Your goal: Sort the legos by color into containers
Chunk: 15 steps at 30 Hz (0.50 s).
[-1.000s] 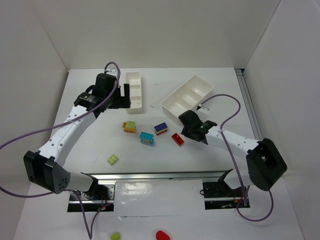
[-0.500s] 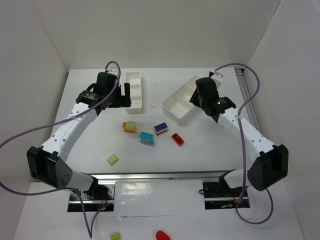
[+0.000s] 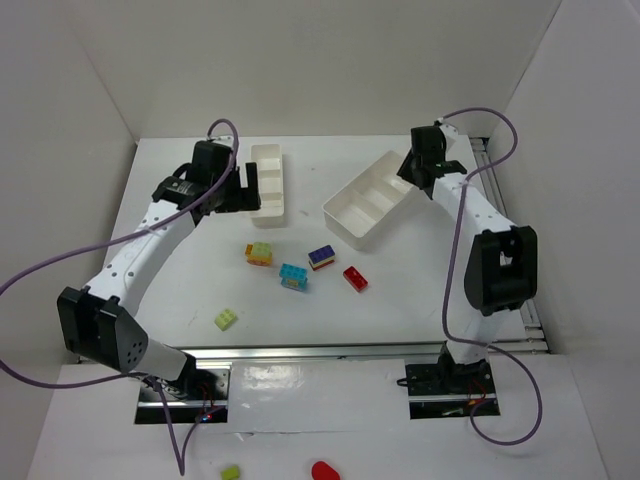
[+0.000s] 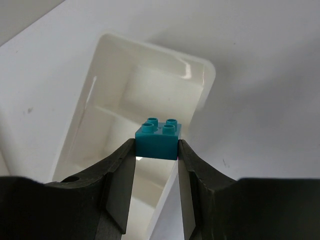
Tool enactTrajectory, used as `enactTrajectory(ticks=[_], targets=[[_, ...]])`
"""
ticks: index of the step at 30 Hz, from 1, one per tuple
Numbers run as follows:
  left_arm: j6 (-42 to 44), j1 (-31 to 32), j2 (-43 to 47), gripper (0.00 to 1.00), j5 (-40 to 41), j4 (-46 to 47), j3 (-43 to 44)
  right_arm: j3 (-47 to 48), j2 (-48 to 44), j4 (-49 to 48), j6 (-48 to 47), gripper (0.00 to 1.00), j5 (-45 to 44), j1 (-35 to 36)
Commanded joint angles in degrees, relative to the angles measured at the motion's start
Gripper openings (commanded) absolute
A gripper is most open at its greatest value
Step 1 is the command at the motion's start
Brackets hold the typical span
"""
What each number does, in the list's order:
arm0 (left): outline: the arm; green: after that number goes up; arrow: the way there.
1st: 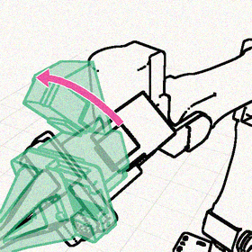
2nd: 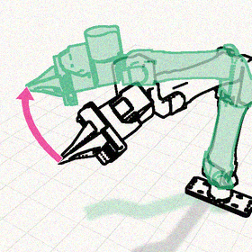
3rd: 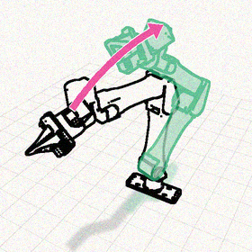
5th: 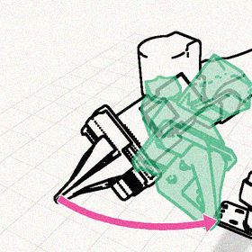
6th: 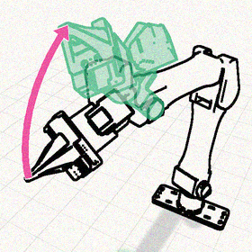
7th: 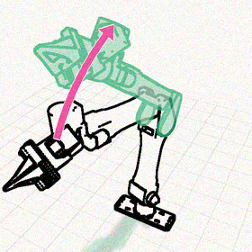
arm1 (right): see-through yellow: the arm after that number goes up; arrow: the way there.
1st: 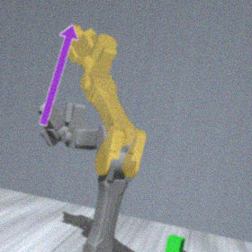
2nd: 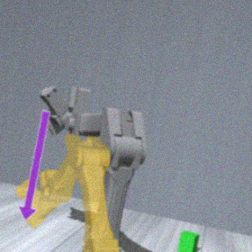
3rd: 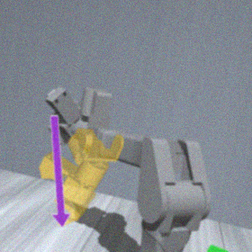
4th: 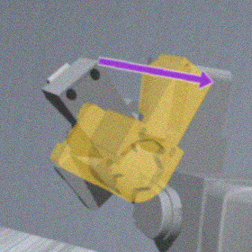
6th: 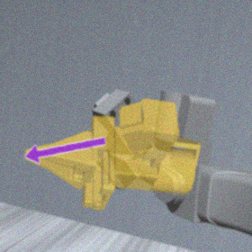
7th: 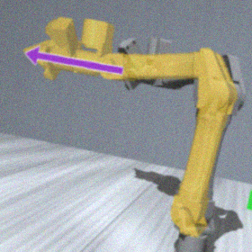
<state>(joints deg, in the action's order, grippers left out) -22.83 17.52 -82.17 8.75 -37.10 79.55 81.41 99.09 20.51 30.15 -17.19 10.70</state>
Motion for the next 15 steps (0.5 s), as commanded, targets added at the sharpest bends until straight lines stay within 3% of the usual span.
enactTrajectory(ticks=[1, 3, 6, 9, 14, 15], targets=[[-0.64, -0.47, -1.76, 1.00, -1.80, -0.33, 3.07, 5.60, 5.21, -5.21, -1.32, 0.34, 1.80, -1.82], [-0.64, -0.47, -2.47, 1.00, -2.43, -1.04, 4.38, 6.13, 6.99, -8.28, -1.32, 0.37, 2.51, -2.44], [-0.11, -0.47, -4.57, 1.00, -3.74, -2.36, 5.71, 9.54, 10.94, -9.88, -1.32, 0.57, 3.92, -3.05], [-0.11, -0.47, -5.37, 1.00, -4.45, -3.77, 7.46, 12.19, 12.44, -9.09, -1.32, 0.71, 4.45, -3.05], [0.42, -0.47, -5.37, 1.00, -2.61, -4.29, 6.94, 7.47, 3.78, -9.88, -3.25, 0.63, 8.04, -1.13], [0.42, -0.99, -5.37, 1.00, -2.08, -4.29, 6.94, 2.67, 1.22, -12.05, -4.13, 0.63, 8.92, -0.34]])
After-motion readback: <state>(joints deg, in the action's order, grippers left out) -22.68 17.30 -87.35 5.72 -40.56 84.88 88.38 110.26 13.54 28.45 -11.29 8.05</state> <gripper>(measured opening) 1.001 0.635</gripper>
